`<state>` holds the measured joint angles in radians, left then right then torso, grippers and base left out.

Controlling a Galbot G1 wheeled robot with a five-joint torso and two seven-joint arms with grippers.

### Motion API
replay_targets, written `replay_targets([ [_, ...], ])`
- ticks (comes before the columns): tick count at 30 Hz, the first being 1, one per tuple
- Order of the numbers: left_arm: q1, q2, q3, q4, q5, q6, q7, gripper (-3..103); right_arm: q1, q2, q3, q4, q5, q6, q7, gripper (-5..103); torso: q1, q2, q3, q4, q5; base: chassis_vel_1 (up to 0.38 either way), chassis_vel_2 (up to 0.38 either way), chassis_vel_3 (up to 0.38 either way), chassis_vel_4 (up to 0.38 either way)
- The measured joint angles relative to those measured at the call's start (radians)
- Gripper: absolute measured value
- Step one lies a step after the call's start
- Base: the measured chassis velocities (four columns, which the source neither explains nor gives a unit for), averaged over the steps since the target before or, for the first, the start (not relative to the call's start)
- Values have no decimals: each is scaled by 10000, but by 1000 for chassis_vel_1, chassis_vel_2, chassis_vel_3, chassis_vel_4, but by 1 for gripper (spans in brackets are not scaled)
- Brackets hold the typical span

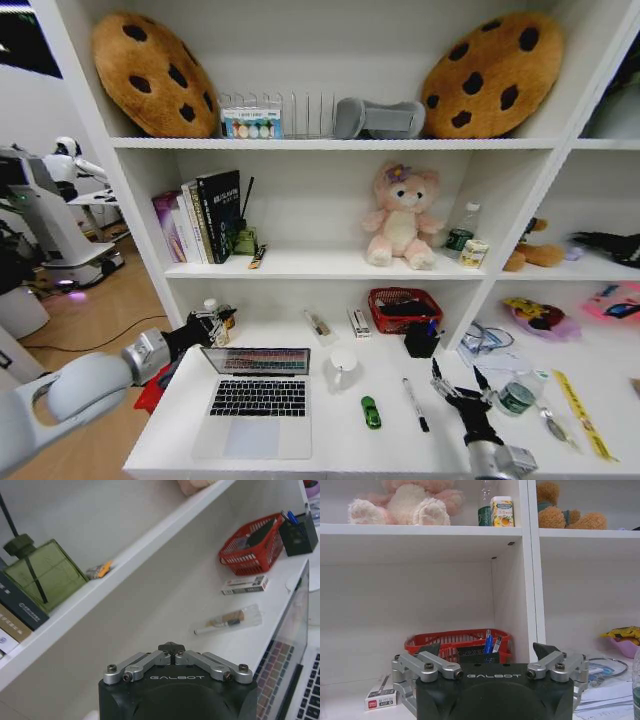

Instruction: Organize the objects on the table.

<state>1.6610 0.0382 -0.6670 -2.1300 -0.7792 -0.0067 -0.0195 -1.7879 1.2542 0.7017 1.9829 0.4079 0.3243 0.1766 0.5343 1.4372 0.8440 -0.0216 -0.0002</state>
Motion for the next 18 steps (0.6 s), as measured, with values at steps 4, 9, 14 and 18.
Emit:
replay_targets([
  [4,-33,656,286,168,-57,-55,210,0,-1,58,-50,-1,-38,17,30,100,0,0,0,0,3,0,0,0,0],
  [9,31,1555,505,299,-115,-262,465,0,-57,141,-138,-29,-126,87,80,100,0,0,0,0,2,0,0,0,0],
  [14,82,2041,506,259,-165,-360,569,0,-100,234,-250,-87,-238,157,106,100,0,0,0,-1,2,0,0,0,0],
  [18,65,2311,633,44,-177,-383,593,0,-113,290,-340,-157,-297,238,127,100,0,0,0,-2,3,0,0,0,0],
])
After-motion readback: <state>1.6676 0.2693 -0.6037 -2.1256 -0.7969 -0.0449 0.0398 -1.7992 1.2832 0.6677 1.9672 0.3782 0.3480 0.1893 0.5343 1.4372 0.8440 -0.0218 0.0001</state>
